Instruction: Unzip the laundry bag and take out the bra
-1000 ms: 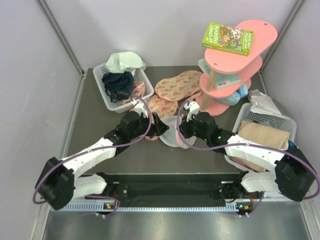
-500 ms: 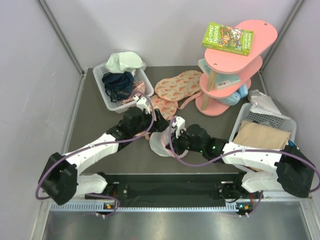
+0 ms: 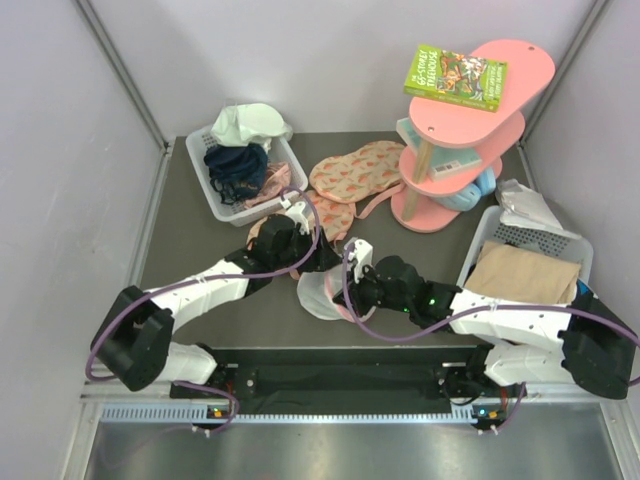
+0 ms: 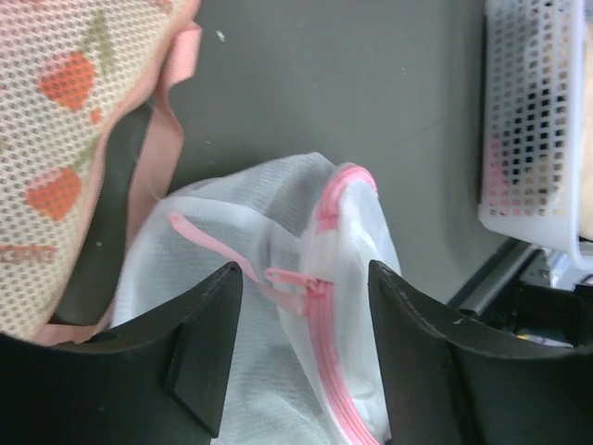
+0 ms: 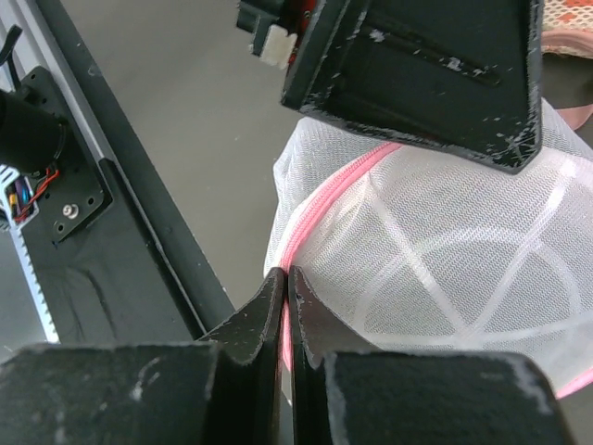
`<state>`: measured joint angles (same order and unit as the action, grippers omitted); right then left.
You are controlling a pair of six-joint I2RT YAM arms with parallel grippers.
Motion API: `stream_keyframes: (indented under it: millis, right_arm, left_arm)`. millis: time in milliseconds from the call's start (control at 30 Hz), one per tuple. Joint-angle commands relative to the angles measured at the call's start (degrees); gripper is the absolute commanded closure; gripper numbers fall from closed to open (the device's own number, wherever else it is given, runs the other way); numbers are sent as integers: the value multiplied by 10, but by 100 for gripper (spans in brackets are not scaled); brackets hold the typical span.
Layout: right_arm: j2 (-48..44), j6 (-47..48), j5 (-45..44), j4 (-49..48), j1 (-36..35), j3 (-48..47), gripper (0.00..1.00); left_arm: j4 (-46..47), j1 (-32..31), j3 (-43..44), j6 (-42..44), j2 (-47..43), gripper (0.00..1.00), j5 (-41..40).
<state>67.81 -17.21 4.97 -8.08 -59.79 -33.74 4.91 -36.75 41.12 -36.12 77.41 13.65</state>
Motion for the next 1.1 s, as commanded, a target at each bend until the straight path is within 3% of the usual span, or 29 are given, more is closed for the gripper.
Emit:
stream_keyframes:
  millis: [0,100,200,233,267,300,367,400,500,800,1067]
  right_arm:
    - [-7,-4,-19,-7,-8,-8,99]
    - [-1,-10,-30,0,-8,-12,99]
    - [-7,-23,-45,8,-8,-15,96]
    - [-14,-23,-47,10,-8,-17,92]
    - [-20,-21,-48,22,-8,-20,85]
    - [-26,-18,-48,30,-7,-28,72]
    - [-50,-4,-71,48,-4,-36,55]
    - [-61,2,-69,61,7,-42,39]
    - [-105,20,-25,67,61,-42,23]
    - [-189,79,222,-19,236,23,15]
    - [-151,89,395,-56,274,24,16]
  left_arm:
    - [46,-1,-12,-27,-21,42,48]
    - [72,0,-30,-51,-20,50,91]
    - [102,-1,-39,-62,-14,71,131]
    - [107,0,-39,-61,-12,90,140]
    - [107,-1,-39,-52,-6,100,147]
    - [106,-1,-38,-46,-6,100,156]
    - [104,0,-36,-20,-9,100,168]
    - [103,0,-36,-11,-12,100,172]
    - [103,0,-37,30,-32,100,201]
    - [102,0,-32,135,-90,100,384]
    - [52,0,0,182,-89,100,462]
